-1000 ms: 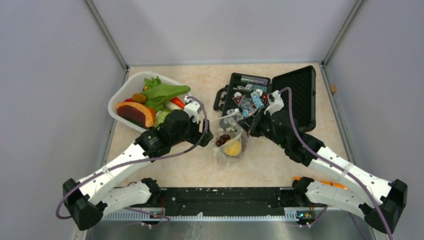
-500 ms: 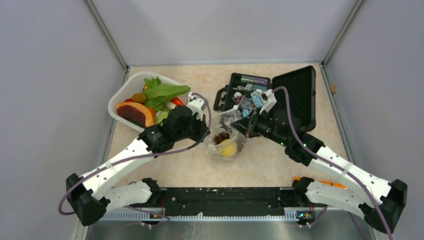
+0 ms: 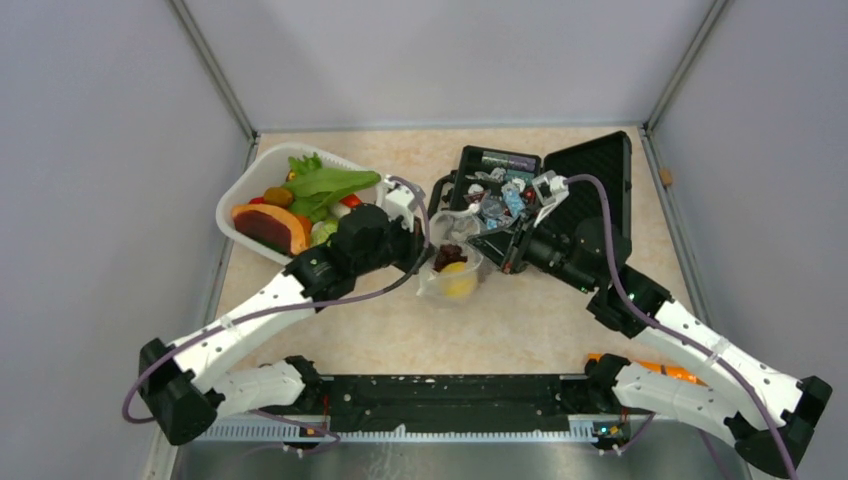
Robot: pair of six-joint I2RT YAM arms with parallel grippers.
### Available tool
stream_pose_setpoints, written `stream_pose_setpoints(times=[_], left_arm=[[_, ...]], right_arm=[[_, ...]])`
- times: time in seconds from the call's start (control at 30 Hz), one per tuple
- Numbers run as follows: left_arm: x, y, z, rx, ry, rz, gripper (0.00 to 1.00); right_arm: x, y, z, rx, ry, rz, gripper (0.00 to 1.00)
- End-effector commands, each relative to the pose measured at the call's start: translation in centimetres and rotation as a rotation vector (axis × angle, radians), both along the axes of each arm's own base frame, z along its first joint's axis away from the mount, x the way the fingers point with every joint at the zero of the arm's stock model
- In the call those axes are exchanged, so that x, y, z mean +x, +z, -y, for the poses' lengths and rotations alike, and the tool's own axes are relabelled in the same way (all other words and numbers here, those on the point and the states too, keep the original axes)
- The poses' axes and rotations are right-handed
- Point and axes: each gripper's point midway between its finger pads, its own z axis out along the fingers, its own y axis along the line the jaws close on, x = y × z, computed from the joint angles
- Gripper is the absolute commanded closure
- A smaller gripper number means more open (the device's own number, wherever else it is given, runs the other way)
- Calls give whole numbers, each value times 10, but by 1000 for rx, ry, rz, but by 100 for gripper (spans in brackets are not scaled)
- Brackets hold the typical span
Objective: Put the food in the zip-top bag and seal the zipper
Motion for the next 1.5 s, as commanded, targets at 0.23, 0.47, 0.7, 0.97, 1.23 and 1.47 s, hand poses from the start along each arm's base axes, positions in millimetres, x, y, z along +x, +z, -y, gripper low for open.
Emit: stream_pose_setpoints(times=[0.23,0.47,0.7,0.97,1.23,1.47], left_arm=[[6,-60,-10,81,99,-113,100],[-1,-92,-20,137,128,-186,100],[-5,17,-34,-59,131,64,100],[-2,4,-27,-4,101,39,100],[11,-53,-29,137,148,-52,100],[3,-34,-1,20,38,-64,100]], right_arm=[[16,-99,-22,-307,-7,-235,100],[-4,-113,-55,-209,138,-288,100],[-13,11,-27,36,111,97,100],[0,-11,-12,-70,7,47,100],[14,-45,-22,-181,-6,8,97],[13,-65,-41,-207,56,-87,100]])
